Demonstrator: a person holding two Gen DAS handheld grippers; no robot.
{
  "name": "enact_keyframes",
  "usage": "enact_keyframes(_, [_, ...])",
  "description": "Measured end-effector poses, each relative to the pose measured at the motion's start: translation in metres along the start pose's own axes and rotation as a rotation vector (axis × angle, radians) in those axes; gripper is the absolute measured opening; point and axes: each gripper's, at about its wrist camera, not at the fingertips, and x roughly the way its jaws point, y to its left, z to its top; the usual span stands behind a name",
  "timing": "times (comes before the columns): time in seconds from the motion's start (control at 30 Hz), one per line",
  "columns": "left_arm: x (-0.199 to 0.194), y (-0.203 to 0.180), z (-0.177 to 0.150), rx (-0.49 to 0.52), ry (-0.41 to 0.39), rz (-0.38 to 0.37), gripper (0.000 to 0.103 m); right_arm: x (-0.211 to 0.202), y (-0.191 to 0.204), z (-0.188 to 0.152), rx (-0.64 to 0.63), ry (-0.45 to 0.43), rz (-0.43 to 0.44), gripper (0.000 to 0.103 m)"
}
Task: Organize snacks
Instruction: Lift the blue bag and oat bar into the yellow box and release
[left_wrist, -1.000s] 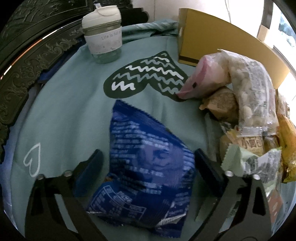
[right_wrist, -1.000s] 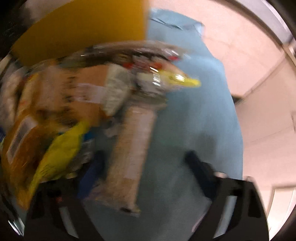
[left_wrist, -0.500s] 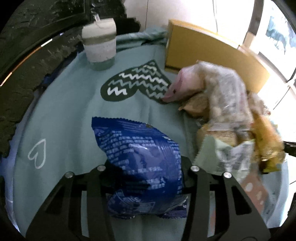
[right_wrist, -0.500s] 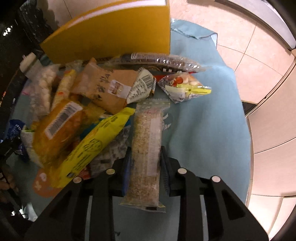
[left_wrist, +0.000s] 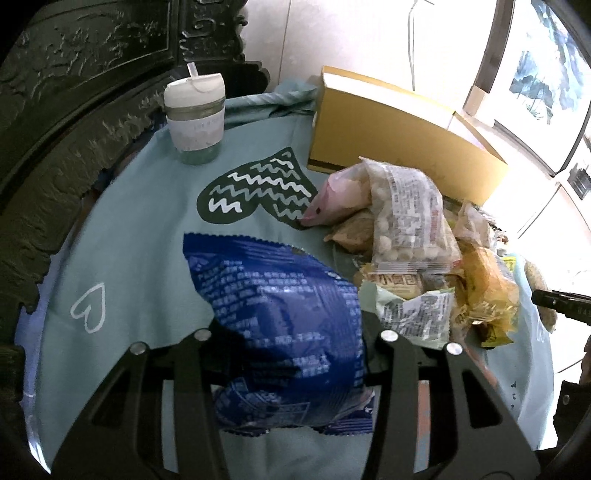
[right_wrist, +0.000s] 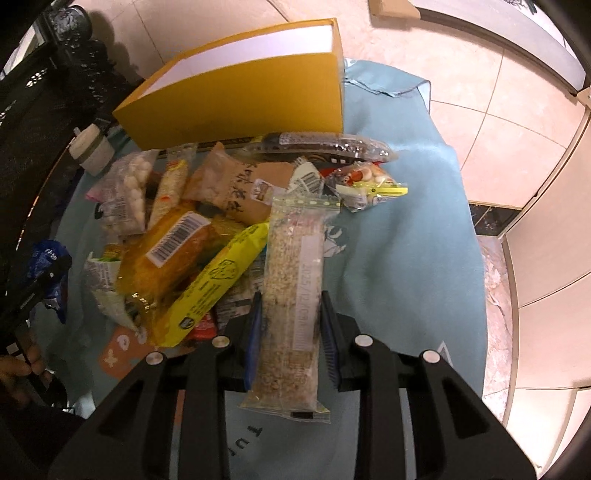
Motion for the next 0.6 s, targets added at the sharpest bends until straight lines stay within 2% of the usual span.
enact_keyframes(0.33, [-0.017, -0.003, 0.003, 0.017, -0.011, 0.015, 0.047, -0.024, 0.005, -0.003, -0.003, -0.033, 0.04, 0.029])
enact_keyframes(0.6, [-0.034, -0.014, 0.013, 0.04, -0.047, -0.005, 0.047, -0.046, 0.011, 0.004, 0.001, -0.081, 0.075, 0.029])
